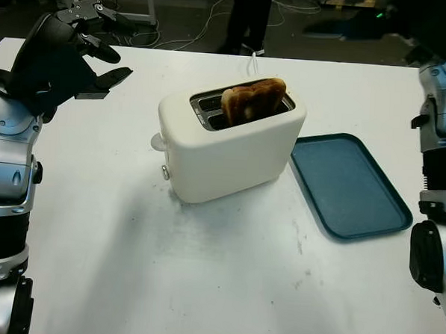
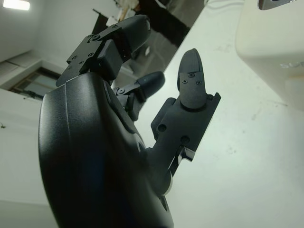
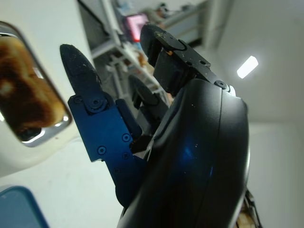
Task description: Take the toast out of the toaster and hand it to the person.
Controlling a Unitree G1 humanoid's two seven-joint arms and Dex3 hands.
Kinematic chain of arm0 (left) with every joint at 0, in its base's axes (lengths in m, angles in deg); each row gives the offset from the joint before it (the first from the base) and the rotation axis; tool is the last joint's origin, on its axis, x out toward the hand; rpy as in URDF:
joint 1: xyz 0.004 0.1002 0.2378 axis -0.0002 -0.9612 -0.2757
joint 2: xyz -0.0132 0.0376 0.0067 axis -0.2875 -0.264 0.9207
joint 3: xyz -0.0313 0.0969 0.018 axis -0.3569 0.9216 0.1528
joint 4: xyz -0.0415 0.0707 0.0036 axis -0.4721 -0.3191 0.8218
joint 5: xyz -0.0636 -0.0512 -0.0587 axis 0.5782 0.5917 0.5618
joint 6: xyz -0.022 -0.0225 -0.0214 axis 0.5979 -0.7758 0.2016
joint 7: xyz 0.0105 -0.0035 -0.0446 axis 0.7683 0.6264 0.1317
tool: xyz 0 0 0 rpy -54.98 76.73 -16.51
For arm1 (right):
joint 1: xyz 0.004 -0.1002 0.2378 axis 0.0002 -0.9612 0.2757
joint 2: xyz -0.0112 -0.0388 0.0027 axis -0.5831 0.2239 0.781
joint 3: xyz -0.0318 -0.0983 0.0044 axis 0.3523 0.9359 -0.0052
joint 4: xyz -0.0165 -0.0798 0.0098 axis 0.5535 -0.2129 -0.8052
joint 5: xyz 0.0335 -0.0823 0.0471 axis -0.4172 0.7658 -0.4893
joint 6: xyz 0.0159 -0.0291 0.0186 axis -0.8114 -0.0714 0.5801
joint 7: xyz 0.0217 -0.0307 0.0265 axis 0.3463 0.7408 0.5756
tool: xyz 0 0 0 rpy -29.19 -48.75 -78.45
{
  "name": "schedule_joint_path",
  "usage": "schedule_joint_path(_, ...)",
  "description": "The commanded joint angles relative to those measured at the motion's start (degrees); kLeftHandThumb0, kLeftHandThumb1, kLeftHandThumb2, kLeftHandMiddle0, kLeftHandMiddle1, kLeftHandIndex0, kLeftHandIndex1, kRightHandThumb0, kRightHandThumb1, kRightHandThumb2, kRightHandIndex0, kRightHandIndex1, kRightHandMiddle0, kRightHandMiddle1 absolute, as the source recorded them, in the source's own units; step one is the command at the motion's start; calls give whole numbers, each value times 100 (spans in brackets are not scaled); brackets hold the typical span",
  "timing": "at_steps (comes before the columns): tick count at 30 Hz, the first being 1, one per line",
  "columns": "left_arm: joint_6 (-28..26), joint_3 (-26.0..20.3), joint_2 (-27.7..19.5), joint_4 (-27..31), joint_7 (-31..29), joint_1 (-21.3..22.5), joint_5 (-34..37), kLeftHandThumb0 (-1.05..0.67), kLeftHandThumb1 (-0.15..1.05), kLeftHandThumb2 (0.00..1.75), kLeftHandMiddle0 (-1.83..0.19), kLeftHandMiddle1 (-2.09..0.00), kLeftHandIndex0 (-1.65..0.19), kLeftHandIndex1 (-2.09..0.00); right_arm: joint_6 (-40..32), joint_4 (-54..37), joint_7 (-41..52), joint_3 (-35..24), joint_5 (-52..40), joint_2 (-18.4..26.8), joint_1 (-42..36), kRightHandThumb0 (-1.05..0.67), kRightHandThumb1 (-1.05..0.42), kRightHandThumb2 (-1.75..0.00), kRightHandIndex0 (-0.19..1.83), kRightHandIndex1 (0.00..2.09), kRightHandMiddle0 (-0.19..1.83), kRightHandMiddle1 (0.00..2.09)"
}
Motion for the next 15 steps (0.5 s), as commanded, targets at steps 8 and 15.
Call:
schedule_joint_path(8,-33,-12,56,-19,18,-5,72,-16,66,53,-32,-111,-36,-83,1027,604,-594,829,1386,-191,256,-82,-67,0,54,141,79,3)
schedule_joint_path(15,173,-7,-36,-81,11,-64,-14,-18,65,52,-35,-112,-38,-84,756,710,-424,1101,1598,-431,299,-71,-64,0,93,174,76,1)
